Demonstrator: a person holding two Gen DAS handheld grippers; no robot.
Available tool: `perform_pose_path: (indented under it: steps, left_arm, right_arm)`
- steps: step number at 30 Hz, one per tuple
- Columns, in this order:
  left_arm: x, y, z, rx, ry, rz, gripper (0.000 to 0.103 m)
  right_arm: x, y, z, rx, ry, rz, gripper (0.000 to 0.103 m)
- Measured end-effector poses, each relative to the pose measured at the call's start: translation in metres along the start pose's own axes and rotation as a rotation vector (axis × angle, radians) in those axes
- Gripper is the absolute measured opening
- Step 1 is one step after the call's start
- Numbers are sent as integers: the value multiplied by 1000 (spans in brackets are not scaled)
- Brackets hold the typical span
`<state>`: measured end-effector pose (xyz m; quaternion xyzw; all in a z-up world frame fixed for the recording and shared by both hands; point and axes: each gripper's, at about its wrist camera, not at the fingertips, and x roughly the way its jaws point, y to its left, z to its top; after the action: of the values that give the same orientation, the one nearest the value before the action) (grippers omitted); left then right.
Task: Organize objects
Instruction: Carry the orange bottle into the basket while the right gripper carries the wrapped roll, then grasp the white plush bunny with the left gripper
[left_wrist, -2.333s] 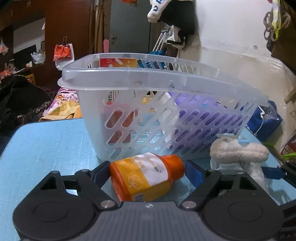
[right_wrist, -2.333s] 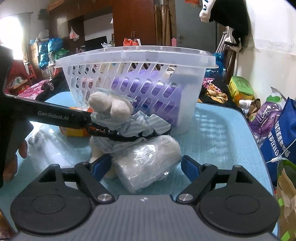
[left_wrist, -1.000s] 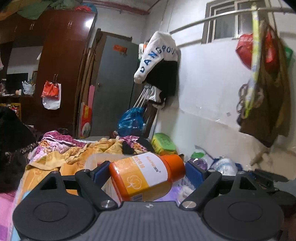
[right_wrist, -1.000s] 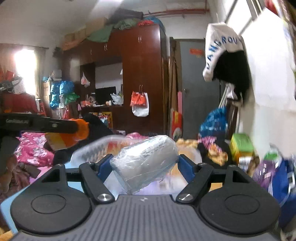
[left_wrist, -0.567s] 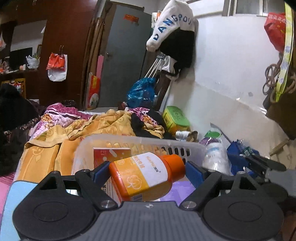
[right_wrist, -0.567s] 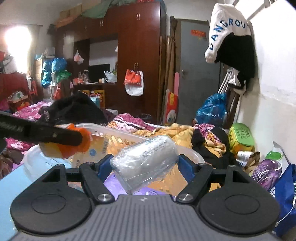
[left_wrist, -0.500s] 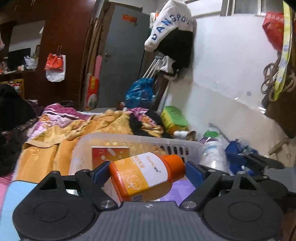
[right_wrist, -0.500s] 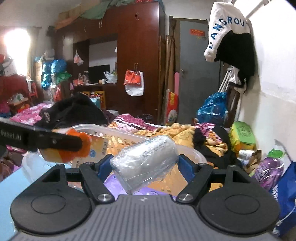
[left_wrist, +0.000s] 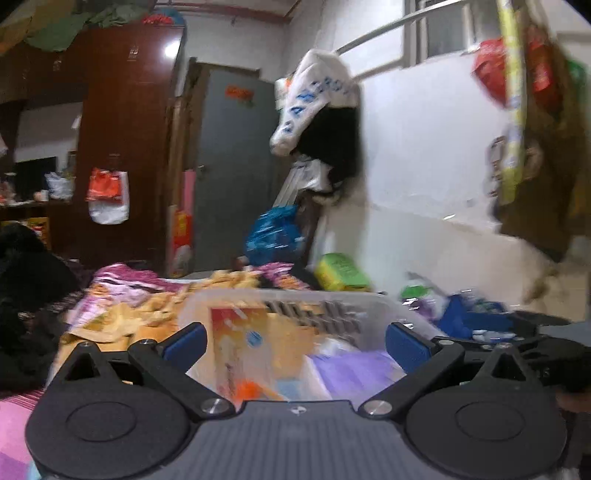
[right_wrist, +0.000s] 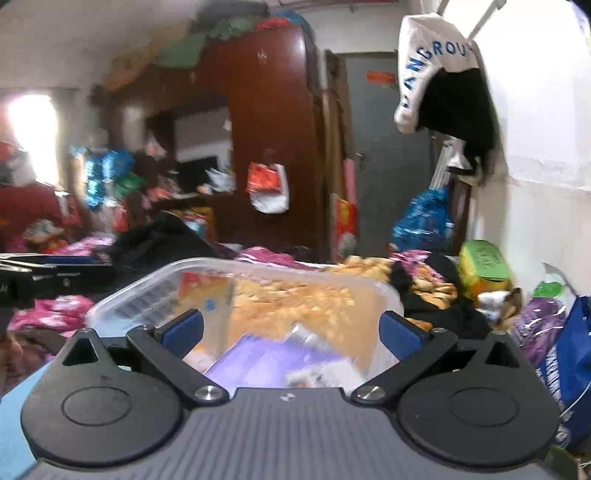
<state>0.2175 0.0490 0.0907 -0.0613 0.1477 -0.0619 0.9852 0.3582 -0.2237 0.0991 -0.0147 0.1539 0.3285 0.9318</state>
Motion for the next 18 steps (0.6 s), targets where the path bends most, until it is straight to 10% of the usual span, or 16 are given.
perform_pose_path:
  steps: [9,18]
  left_arm:
    - [-7,-36,-74,103,132,-141,103]
    - [26,-32,-98,83,225,-121,98]
  right_arm:
    - [-21,-19,-52,75,107,14,103]
    - [-5,-24,-75,103,169,0,103]
